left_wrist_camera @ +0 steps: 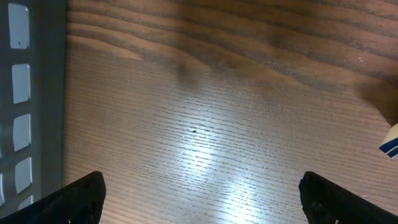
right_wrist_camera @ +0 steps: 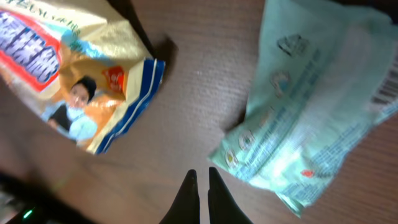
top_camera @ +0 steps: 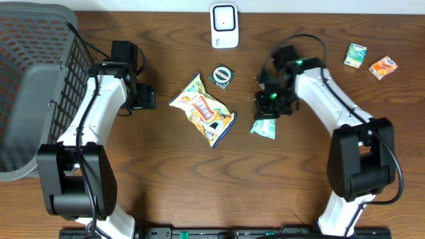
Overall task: Scan the item barcode
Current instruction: 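Lower the right gripper onto the teal pack and regrasp it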
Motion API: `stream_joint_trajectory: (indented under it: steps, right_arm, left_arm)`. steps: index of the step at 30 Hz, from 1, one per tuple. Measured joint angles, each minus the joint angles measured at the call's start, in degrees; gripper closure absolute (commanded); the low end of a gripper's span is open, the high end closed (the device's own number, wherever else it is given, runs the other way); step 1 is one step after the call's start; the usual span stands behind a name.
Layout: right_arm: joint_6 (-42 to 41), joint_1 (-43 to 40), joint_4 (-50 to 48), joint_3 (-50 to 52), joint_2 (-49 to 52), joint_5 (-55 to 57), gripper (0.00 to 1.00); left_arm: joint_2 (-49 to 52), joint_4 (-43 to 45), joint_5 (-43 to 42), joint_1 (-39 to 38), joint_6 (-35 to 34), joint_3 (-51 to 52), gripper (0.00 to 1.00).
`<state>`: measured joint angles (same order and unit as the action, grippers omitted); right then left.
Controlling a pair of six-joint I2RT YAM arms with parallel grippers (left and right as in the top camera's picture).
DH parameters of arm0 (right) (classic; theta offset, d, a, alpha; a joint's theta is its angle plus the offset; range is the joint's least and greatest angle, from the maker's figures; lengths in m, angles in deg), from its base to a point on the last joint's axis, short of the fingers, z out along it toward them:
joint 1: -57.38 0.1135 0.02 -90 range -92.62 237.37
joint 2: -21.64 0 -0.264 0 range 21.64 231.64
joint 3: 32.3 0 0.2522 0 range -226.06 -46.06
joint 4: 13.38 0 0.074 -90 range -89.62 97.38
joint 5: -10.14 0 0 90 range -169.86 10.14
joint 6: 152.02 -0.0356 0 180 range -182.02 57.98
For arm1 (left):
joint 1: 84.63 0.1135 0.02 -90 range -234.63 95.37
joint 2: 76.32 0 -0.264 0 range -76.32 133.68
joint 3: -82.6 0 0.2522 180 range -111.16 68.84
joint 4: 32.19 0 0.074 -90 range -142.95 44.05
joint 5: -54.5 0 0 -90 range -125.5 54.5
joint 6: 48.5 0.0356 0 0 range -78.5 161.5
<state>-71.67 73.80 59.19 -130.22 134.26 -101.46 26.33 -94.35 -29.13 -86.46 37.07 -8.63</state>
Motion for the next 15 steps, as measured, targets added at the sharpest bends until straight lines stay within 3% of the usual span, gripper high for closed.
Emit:
stream_joint_trajectory:
  steps: [10, 15]
  right_arm:
    - [-13.1, 8.4, -8.3, 7.7, 0.1, 17.1, 0.99]
    - [-16.8, 8.1, -3.7, 9.8, 0.1, 22.3, 0.99]
  left_arm:
    - [0.0, 0.0, 0.0, 0.0, 0.0, 0.0, 0.02]
    - [0.0, 0.0, 0.0, 0.0, 0.0, 0.0, 0.02]
